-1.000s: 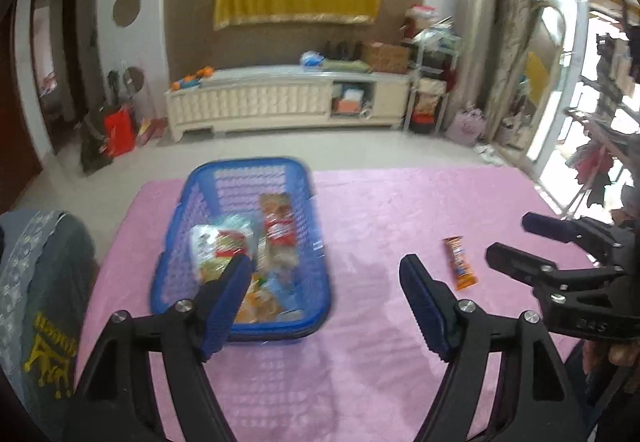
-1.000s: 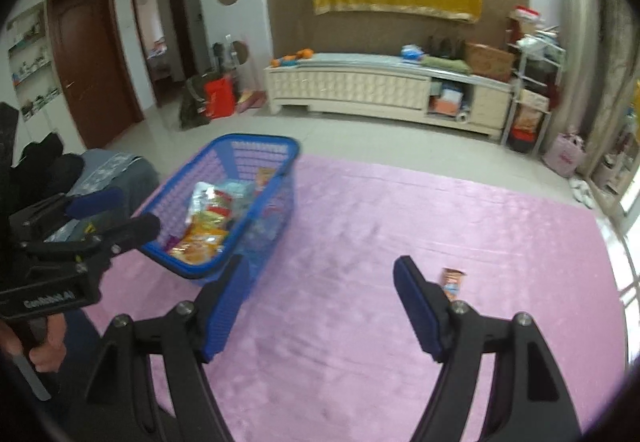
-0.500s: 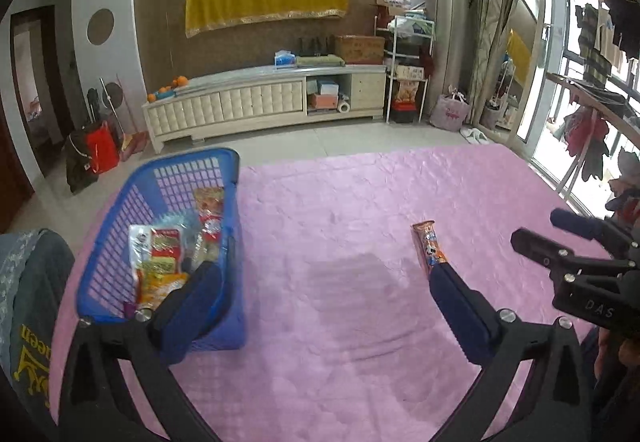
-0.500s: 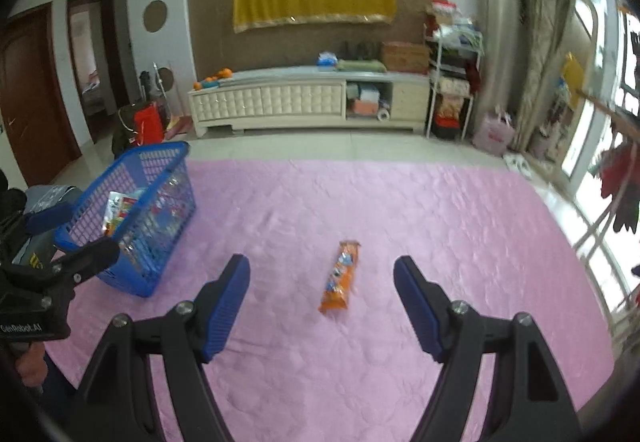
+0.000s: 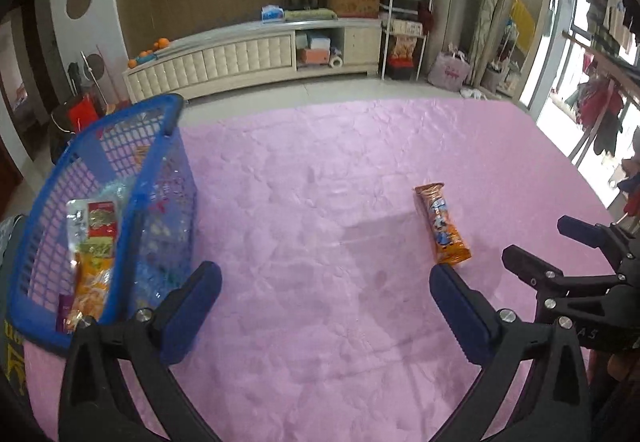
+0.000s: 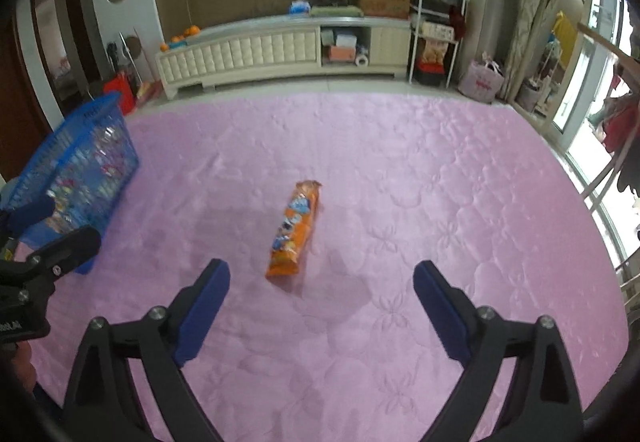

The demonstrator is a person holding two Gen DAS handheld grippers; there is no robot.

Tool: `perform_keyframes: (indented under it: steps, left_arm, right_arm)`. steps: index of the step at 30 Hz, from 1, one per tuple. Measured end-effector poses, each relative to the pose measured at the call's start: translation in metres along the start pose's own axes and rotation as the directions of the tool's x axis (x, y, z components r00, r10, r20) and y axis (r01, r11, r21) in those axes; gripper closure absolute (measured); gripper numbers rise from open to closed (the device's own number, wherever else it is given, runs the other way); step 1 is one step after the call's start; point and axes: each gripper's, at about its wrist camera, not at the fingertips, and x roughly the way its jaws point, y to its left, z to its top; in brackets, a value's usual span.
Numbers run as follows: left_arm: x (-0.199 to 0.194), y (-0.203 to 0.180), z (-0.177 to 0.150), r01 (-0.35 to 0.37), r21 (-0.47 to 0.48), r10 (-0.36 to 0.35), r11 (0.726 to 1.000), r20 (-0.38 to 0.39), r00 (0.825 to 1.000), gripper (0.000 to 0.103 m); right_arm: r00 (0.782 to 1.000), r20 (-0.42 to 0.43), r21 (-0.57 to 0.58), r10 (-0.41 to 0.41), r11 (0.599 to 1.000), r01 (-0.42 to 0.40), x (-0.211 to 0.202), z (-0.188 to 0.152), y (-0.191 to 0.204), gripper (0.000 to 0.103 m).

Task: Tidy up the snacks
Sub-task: 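Move the right tool toward the orange snack bar on the table, then lower the right tool onto the orange snack bar and grasp it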

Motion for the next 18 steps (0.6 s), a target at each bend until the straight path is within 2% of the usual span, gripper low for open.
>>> perform_keyframes:
  steps: [5, 13, 17, 18]
  left_arm:
    - [0.026, -0.004, 0.008, 0.017, 0.018, -0.016, 1.0, -0.039, 0.999, 0.0]
    - [0.066, -0.005, 0.016, 0.026, 0.008, -0.025, 1.0, -0.088, 0.996, 0.0]
    - [0.081, -0.001, 0.016, 0.0, 0.019, 0.002, 1.0, -0.087, 0.996, 0.0]
    - [0.083, 0.001, 0.016, -0.013, 0.012, 0.014, 1.0, -0.077, 0.997, 0.0]
  right_arm:
    - [0.997, -0.073, 0.053, 0.03, 0.998, -0.026, 0.031, 0.001, -0.009, 0.005]
    - [0.992, -0.109, 0.066, 0.065, 0.996, -0.058, 0.059, 0.011, -0.01, 0.005]
    - [0.988, -0.122, 0.078, 0.096, 0.993, -0.086, 0.073, 0.018, -0.008, 0.006]
    - [0.988, -0.124, 0.078, 0.097, 0.993, -0.087, 0.076, 0.019, -0.006, 0.009]
